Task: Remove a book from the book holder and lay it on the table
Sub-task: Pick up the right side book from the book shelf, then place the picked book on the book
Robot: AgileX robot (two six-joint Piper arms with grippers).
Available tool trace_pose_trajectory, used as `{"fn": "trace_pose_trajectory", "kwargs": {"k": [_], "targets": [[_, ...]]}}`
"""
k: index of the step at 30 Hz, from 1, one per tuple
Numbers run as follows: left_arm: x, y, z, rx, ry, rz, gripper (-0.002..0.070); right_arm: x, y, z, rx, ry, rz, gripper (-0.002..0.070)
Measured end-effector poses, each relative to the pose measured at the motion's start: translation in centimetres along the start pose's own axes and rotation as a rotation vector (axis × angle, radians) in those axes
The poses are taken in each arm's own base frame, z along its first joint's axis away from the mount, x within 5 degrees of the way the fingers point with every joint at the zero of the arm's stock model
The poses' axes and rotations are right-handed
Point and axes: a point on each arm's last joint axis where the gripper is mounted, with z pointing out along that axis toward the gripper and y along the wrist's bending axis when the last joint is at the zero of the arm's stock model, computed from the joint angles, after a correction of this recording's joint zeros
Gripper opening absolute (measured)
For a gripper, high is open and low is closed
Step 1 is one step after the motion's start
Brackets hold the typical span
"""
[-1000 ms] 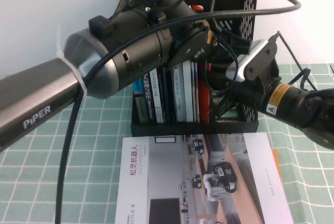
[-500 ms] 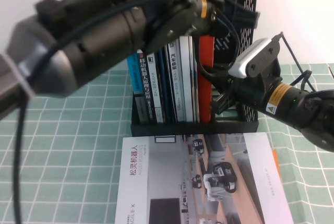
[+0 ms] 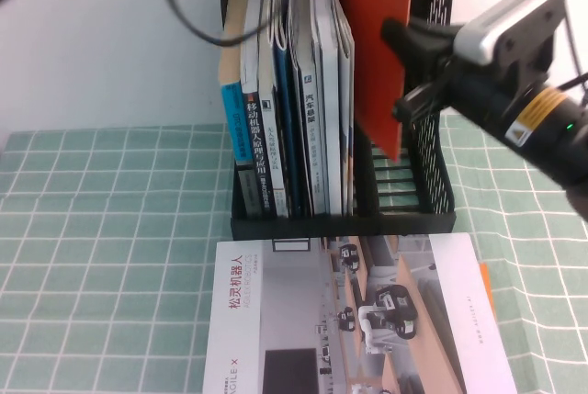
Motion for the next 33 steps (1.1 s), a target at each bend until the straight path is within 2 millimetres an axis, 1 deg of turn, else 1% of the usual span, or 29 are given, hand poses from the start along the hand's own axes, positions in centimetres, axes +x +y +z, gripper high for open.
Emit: {"fn": "trace_pose_trajectory", "kwargs": {"k": [1, 4, 8, 11, 14, 16, 19, 21, 23, 26, 28, 29, 33], "targets": [[-0.3, 0.3, -0.8, -0.009, -0.01, 0.007, 0.0052, -1.0, 0.0, -0.2, 0.004, -0.029, -0.008, 0.0017], [-1.1, 1.2, -2.9, -0.041, -0.03, 0.017, 0.0016, -3.9, 0.3, -0.8, 0.008, -0.105, -0.045, 0.0016], [-1.6, 2.3, -4.9, -0.094, -0.032, 0.041, 0.0004, -7.5, 0.7, -2.0, 0.009, -0.194, -0.095, 0.0015], [-1.7, 3.1, -6.5, -0.135, -0.012, 0.068, 0.0003, -10.7, 1.3, -3.3, -0.003, -0.267, -0.151, 0.0015], [-1.6, 4.0, -8.0, -0.174, 0.025, 0.077, 0.0003, -14.4, 2.5, -5.4, -0.037, -0.348, -0.236, 0.0015], [-1.5, 4.6, -9.3, -0.197, 0.044, 0.067, 0.0003, -16.6, 3.4, -7.0, -0.059, -0.363, -0.31, 0.0015], [-0.4, 5.5, -10.8, -0.216, 0.07, 0.058, 0.0003, -18.7, 4.6, -9.1, -0.085, -0.337, -0.402, 0.0015], [0.4, 6.3, -12.2, -0.216, 0.061, 0.034, 0.0003, -19.5, 5.2, -10.3, -0.112, -0.305, -0.442, 0.0015], [1.6, 6.8, -13.2, -0.201, 0.043, 0.001, 0.0003, -20.2, 6.0, -11.3, -0.157, -0.287, -0.443, 0.0015], [3.7, 7.7, -14.7, -0.177, 0.012, -0.063, 0.0003, -20.4, 7.0, -12.5, -0.24, -0.235, -0.443, 0.0015], [5.4, 8.4, -15.8, -0.154, -0.011, -0.098, 0.0003, -20.3, 7.6, -13.0, -0.298, -0.182, -0.435, 0.0015], [6.3, 8.7, -16.0, -0.15, -0.011, -0.108, 0.0003, -20.0, 7.8, -13.2, -0.327, -0.15, -0.442, 0.0015], [9.7, 9.9, -17.4, -0.127, -0.032, -0.172, 0.0002, -18.5, 8.4, -13.6, -0.426, 0.015, -0.427, 0.0015]]}}
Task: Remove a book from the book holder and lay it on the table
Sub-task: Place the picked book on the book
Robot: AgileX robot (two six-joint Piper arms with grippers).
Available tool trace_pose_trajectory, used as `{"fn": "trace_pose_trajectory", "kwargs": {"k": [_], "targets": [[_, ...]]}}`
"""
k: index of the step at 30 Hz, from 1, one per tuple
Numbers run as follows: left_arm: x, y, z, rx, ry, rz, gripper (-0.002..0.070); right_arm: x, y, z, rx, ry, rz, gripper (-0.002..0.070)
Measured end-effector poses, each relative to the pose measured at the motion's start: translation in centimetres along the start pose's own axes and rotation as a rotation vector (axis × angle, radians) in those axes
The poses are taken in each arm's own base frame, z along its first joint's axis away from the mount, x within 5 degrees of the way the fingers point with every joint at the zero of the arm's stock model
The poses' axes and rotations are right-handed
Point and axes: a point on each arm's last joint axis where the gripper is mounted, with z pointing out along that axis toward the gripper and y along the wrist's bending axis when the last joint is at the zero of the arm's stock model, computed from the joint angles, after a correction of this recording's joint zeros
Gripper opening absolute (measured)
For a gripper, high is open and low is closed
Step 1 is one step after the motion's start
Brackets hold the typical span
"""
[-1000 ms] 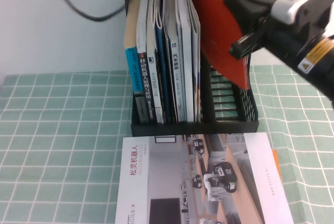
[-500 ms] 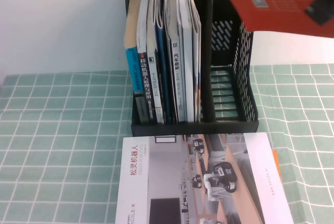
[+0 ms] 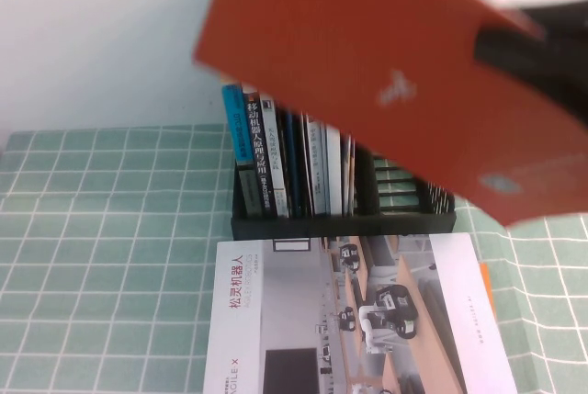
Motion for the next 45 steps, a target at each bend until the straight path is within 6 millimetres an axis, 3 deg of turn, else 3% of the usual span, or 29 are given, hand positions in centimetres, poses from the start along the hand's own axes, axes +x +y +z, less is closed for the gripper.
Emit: {"fn": "trace_pose_trajectory", "kwargs": {"k": [7, 13, 23, 34, 45], "targets": [[4.6, 1.6, 0.3, 0.028, 0.013, -0.101, 0.0002, 3.3, 2.5, 1.1, -0.143, 0.148, 0.052, 0.0015], [6.2, 1.5, 1.2, 0.054, 0.04, -0.12, 0.0001, 6.9, 3.6, 3.9, -0.194, 0.245, 0.004, 0.0015], [6.5, 1.4, 1.4, 0.059, 0.044, -0.121, 0.0001, 12.7, 4.8, 8.0, -0.307, 0.374, -0.079, 0.0015], [6.9, 1.3, 1.6, 0.073, 0.055, -0.111, 0.0001, 13.8, 5.6, 9.8, -0.332, 0.401, -0.133, 0.0015], [7.6, 1.0, 1.8, 0.109, 0.098, -0.162, 0.0001, 17.4, 8.1, 11.4, -0.498, 0.436, 0.102, 0.0015]]}}
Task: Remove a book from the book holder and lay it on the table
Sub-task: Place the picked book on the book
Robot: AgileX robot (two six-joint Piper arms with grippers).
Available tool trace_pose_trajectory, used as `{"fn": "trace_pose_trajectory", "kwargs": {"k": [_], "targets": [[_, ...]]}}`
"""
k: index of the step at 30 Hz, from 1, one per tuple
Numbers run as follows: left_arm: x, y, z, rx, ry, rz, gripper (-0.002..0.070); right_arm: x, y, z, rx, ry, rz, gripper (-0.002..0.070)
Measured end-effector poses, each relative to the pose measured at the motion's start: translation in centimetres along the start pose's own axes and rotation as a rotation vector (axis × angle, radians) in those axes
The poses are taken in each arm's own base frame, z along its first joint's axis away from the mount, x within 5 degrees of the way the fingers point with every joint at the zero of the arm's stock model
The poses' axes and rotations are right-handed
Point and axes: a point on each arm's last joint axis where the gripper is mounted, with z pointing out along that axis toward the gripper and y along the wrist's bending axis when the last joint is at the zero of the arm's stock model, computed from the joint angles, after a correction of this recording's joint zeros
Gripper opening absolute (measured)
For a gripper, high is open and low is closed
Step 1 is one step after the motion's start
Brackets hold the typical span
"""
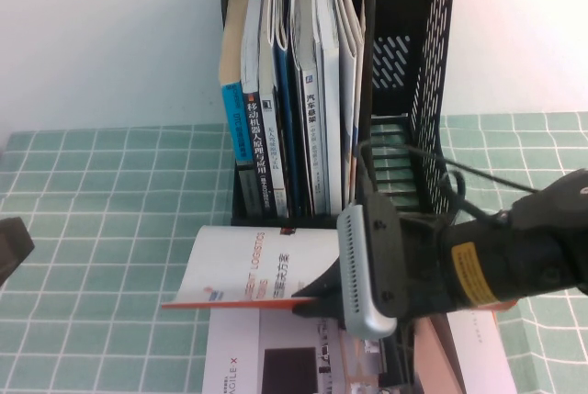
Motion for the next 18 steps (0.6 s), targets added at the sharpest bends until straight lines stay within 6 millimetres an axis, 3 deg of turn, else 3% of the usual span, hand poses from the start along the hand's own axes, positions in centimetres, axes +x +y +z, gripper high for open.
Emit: {"fn": "trace_pose_trajectory", "kwargs": {"k": [5, 12, 18], "targets": [[0.0, 0.0, 0.0, 0.004, 0.002, 0.002, 0.0001, 1.0, 0.3, 1.2, -0.053, 0.015, 0.113, 0.0015], [0.0, -0.1, 0.0, 0.007, 0.004, 0.016, 0.0001, 1.0, 0.6, 1.4, -0.076, 0.01, 0.19, 0.0014], [0.1, -0.1, 0.0, 0.013, 0.014, 0.007, 0.0001, 2.5, 1.7, 1.6, -0.089, 0.057, 0.236, 0.0014]]}}
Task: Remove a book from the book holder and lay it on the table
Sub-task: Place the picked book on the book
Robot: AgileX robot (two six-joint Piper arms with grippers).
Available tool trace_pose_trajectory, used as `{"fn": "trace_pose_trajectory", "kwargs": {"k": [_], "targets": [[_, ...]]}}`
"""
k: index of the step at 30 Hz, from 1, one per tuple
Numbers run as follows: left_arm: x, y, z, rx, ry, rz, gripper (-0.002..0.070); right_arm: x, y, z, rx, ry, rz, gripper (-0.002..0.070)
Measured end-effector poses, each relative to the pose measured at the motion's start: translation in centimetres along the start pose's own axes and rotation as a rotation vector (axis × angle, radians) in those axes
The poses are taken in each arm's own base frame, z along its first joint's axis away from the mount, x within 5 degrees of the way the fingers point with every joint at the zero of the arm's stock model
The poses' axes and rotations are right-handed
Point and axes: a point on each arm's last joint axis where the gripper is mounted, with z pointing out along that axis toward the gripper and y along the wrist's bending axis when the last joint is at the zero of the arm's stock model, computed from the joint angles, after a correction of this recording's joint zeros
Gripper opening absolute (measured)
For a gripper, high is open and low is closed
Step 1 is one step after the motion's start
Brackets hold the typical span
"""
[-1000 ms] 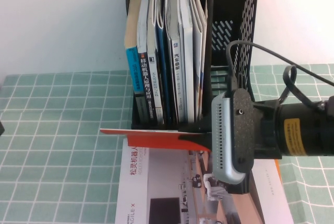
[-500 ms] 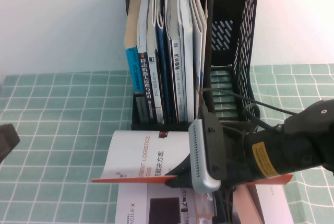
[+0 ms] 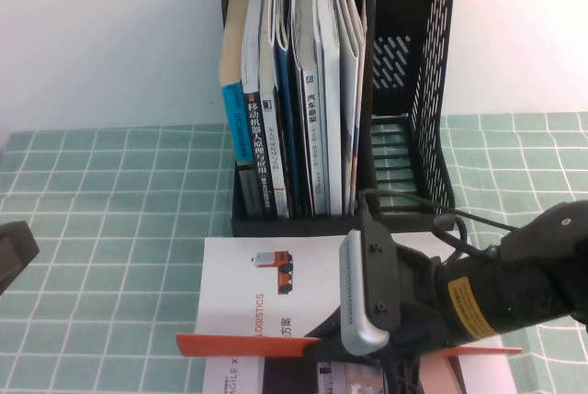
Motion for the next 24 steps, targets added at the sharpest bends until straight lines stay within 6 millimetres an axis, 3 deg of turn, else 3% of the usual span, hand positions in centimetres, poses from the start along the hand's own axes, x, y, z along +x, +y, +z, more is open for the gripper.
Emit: {"fn": "trace_pose_trajectory", "kwargs": {"k": [9, 11, 14, 17, 20, 24], "targets": [[0.0, 0.0, 0.0, 0.001, 0.0, 0.005, 0.0001, 0.8, 0.3, 0.1, 0.012, 0.029, 0.057, 0.0044], [0.0, 0.0, 0.0, 0.004, -0.003, 0.005, 0.0001, 1.0, 0.1, 0.1, 0.035, 0.04, 0.106, 0.0123], [0.0, -0.1, 0.0, 0.007, -0.003, 0.003, 0.0001, 1.1, -0.1, 0.1, 0.062, 0.05, 0.157, 0.032], [0.0, -0.1, 0.0, 0.009, 0.0, 0.001, 0.0001, 1.2, 0.0, 0.2, 0.053, 0.048, 0.184, 0.0471], [0.1, -0.1, 0.0, 0.015, 0.01, 0.005, 0.0001, 1.0, 0.5, 0.2, -0.01, 0.026, 0.239, 0.0506], [0.3, -0.3, 0.0, 0.035, 0.037, 0.027, 0.0001, 0.3, 1.9, 0.1, -0.176, -0.027, 0.286, 0.0467]]}}
